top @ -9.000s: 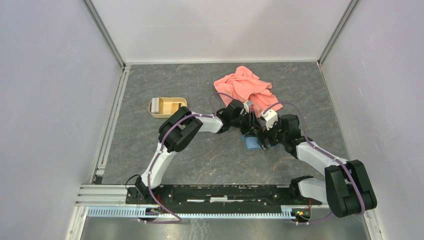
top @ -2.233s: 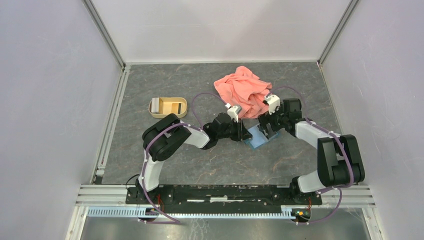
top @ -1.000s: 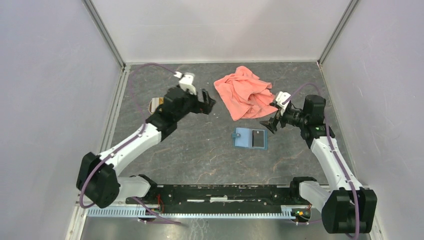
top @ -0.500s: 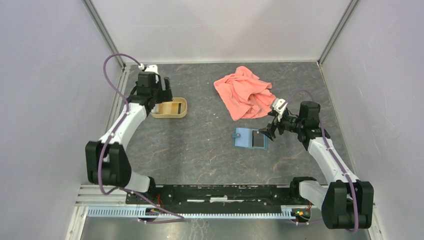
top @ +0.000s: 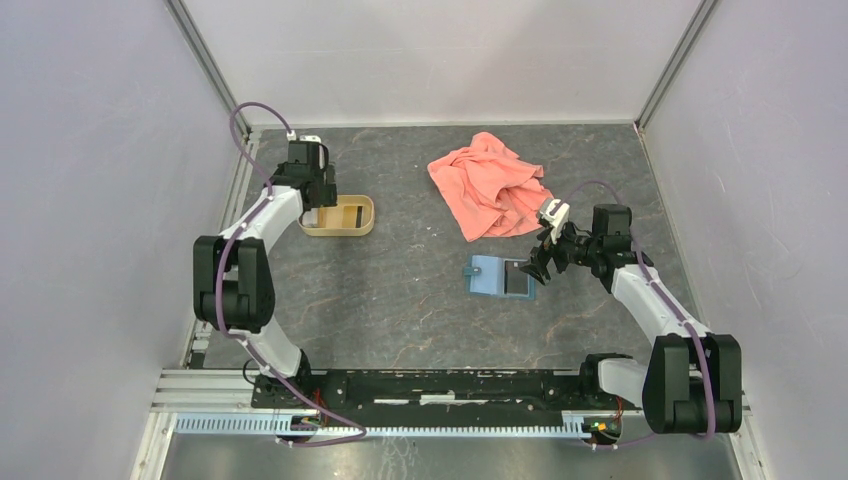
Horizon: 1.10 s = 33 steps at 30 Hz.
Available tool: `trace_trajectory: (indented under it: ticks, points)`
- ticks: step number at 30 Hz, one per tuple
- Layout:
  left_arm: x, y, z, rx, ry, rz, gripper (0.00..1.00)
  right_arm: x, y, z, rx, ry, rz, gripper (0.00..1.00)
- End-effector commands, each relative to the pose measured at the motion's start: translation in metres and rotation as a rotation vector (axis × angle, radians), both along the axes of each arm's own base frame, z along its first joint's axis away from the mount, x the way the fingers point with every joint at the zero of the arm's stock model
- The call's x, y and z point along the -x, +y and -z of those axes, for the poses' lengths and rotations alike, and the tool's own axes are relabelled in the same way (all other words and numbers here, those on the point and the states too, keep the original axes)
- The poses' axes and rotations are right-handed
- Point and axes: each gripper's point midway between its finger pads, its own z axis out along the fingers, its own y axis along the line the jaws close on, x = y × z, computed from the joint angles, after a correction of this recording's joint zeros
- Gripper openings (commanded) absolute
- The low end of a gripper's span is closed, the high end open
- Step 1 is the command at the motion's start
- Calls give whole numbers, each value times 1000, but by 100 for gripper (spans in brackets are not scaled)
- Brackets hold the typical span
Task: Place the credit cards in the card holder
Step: Pick up the credit card from the storage box.
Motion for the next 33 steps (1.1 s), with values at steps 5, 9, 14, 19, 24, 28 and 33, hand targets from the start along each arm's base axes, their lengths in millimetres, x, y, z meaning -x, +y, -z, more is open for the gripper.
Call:
trace_trajectory:
  ticks: [5,9,14,19,24,28,33]
  points:
    - [-12,13,7,-92,23,2,78,-11,2,-13,-5,-45,-12,98]
    - [-11,14,16,-100,48,1,78,-10,2,-12,-9,-38,-13,98]
    - [-9,18,27,-123,87,-11,77,-9,4,-13,-16,-38,-21,98]
    - [-6,22,34,-144,115,-23,70,-8,4,-14,-19,-36,-26,98]
    - [-6,24,31,-154,109,-32,66,-8,5,-15,-20,-41,-31,98]
    - [-6,26,19,-161,81,-43,64,-7,5,-14,-20,-38,-31,98]
    - [-7,28,13,-169,66,-50,61,-7,5,-13,-20,-32,-34,98]
